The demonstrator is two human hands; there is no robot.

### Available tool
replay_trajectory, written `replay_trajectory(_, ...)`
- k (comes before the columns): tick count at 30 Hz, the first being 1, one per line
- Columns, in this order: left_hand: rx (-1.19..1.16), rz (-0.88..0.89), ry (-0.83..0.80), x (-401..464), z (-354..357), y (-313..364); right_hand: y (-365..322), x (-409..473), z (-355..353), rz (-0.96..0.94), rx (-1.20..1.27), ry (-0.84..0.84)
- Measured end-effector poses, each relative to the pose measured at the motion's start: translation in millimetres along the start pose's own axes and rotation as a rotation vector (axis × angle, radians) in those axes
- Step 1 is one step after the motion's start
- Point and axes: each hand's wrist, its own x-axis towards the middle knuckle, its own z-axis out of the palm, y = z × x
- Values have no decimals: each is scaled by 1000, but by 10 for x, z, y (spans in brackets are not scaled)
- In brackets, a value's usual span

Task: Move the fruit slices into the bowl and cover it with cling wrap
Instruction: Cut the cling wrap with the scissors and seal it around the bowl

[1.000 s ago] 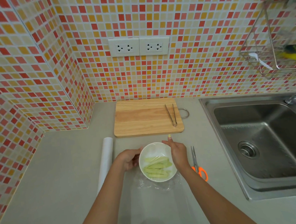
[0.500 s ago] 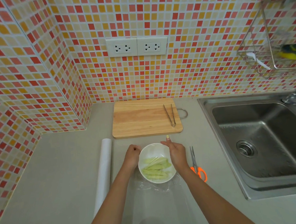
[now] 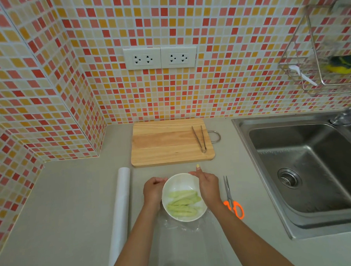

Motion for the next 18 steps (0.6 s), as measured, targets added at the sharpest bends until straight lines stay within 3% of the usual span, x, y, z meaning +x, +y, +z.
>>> replay_trajectory(3,288,141,229,-115,6,98,-20,-17,8,-13,3,9)
replay_trajectory(5,357,189,303,-181,9,124,-28,-29,3,-10,12,13)
replay_trajectory(9,330,269,319,-260,45,61,-9,-35,-4,-14,10,20)
replay_trajectory(14,337,237,315,-206,-68,-53,-29,-52,-13,-22,12,5)
replay_trajectory(16,343,353,367,-269,-85,-38,-39,-57,-15,-19,15,1)
replay_trajectory(18,255,585,391,-403,-82,32,-32,-60,-3,-10,11,1)
